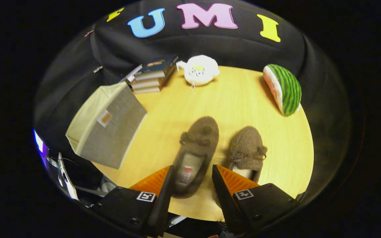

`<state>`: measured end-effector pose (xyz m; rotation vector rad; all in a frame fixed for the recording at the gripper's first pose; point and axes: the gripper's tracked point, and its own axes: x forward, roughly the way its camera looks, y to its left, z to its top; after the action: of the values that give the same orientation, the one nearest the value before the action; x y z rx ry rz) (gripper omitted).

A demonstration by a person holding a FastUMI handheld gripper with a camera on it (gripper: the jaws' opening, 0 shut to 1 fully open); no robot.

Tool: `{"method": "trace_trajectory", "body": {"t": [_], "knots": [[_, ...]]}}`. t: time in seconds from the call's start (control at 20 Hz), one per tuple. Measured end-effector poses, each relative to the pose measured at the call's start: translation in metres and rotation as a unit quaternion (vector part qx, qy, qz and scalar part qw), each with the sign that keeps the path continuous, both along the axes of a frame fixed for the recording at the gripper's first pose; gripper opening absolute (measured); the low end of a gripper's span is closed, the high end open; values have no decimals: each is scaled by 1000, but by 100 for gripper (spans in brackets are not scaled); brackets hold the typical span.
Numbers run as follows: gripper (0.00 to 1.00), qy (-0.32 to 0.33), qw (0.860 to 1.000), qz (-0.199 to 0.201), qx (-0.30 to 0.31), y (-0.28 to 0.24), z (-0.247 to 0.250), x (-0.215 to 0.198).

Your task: Open the storage box then place both shoes into the box .Put the left shoe in first, then the right shoe, with the right side of both shoes facing outward in a uniform manner.

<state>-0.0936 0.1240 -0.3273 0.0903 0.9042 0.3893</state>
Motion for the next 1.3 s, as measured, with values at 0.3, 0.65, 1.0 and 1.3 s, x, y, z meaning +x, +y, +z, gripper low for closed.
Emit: {"method": "trace_trajectory", "body": {"t": [0.3, 0.65, 1.0, 1.3], "knots": [[56, -12, 999, -19, -25, 6, -41, 37], [33, -25, 995, -85, -37, 6, -54, 74], [7, -42, 990, -133, -29, -11, -29, 75], [7, -52, 986, -157, 35, 6, 39, 70]]}}
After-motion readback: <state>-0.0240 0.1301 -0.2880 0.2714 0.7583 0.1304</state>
